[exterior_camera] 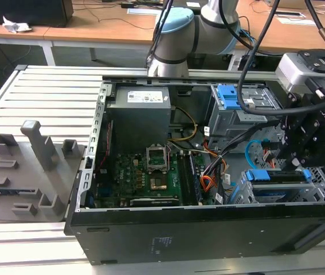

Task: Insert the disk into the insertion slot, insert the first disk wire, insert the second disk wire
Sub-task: 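Insert the first disk wire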

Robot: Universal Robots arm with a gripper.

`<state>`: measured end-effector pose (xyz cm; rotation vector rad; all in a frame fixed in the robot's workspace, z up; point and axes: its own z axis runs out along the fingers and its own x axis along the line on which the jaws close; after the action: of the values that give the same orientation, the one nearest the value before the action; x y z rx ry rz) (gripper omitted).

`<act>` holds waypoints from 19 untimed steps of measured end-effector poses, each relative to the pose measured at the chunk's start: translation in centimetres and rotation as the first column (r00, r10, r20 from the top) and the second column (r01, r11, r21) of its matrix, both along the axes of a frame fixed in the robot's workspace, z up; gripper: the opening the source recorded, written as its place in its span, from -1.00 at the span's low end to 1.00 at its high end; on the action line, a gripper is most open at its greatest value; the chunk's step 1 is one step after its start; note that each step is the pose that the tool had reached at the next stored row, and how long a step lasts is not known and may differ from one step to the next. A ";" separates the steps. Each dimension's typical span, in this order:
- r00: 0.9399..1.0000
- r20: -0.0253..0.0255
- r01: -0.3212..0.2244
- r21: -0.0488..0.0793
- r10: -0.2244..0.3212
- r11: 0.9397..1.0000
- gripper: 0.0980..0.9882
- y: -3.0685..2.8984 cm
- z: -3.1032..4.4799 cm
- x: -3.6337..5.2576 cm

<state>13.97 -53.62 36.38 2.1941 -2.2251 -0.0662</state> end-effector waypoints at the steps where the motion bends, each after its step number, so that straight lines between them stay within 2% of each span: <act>1: 1.000 0.000 0.000 0.000 0.000 1.000 -0.55 0.47 -0.01 0.04; 2: 1.000 0.000 0.000 0.000 0.000 1.000 -0.55 1.16 0.00 0.04; 5: 1.000 0.000 0.000 0.000 0.000 1.000 -0.55 2.69 0.00 0.05; 8: 1.000 0.000 0.000 0.000 0.000 1.000 -0.55 4.02 -0.01 0.05; 9: 1.000 0.000 0.000 0.000 0.000 1.000 -0.55 4.28 0.00 0.11; 11: 1.000 -0.001 0.000 0.000 0.000 1.000 -0.55 4.49 -0.28 0.78; 12: 1.000 -0.001 0.000 -0.001 0.000 1.000 -0.55 4.49 -0.64 0.78; 15: 1.000 -0.001 0.000 -0.005 0.000 1.000 -0.55 4.49 -1.07 0.78; 16: 1.000 -0.001 0.000 -0.013 0.000 1.000 -0.55 4.49 -1.22 0.77; 19: 1.000 -0.001 0.000 -0.017 0.000 1.000 -0.55 4.49 -1.24 0.78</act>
<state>14.75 -49.13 35.14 2.1847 -2.2164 -0.0484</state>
